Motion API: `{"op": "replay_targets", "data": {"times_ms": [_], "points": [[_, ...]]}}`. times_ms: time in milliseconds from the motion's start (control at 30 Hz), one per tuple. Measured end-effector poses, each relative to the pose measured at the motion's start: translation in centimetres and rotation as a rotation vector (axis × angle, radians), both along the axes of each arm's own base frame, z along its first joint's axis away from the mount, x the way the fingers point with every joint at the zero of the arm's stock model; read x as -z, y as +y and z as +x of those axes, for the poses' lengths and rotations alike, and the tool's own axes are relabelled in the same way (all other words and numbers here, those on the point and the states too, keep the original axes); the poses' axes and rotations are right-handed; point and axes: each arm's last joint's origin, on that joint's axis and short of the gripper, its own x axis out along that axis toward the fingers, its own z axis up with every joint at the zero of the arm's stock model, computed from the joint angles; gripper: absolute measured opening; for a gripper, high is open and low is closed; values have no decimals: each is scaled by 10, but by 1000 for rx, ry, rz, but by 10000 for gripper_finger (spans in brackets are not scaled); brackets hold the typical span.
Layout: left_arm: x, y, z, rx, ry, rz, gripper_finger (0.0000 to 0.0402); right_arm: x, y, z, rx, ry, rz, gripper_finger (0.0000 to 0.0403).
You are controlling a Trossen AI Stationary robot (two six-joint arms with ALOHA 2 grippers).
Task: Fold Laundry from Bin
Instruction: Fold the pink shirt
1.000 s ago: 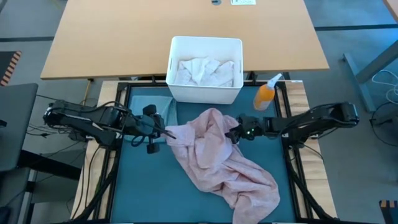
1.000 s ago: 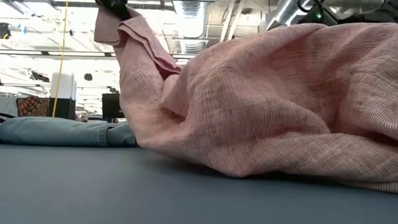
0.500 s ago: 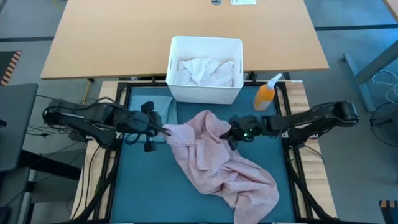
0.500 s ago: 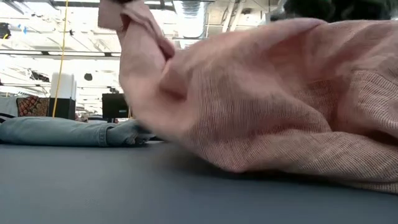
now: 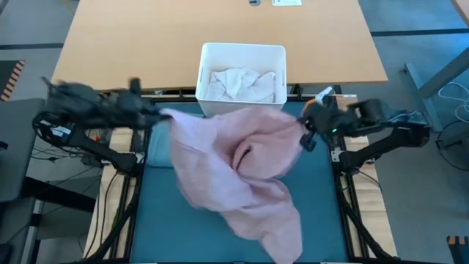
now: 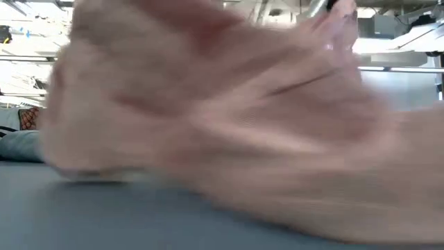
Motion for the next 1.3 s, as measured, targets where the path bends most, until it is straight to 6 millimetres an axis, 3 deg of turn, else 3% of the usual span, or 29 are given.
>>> {"op": "replay_targets", "data": {"times_ms": [300, 400, 500, 667, 900, 1033, 1167, 1300], "points": [[-52, 13, -51, -46, -253, -24, 0, -81, -6, -12, -81, -12, -402, 9], [-54, 14, -59, -50, -252, -25, 0, -92, -6, -15, -105, -29, -415, 9], [-46, 15, -63, -52, -177, -34, 0, -86, -5, -18, -153, -8, -318, 9], [-24, 14, -59, -66, 34, -60, 0, -47, 7, -8, -285, 133, 14, 9], [14, 4, -36, 73, 327, -168, 0, 37, 55, 22, -488, 298, 299, 9], [58, -5, -16, 73, 547, -199, 0, 102, 81, 28, -500, 370, 359, 9], [108, -10, 2, 36, 738, -185, 0, 166, 94, 24, -444, 416, 420, 10], [151, -15, 18, 25, 843, -191, 0, 204, 100, 18, -396, 393, 474, 14]]}}
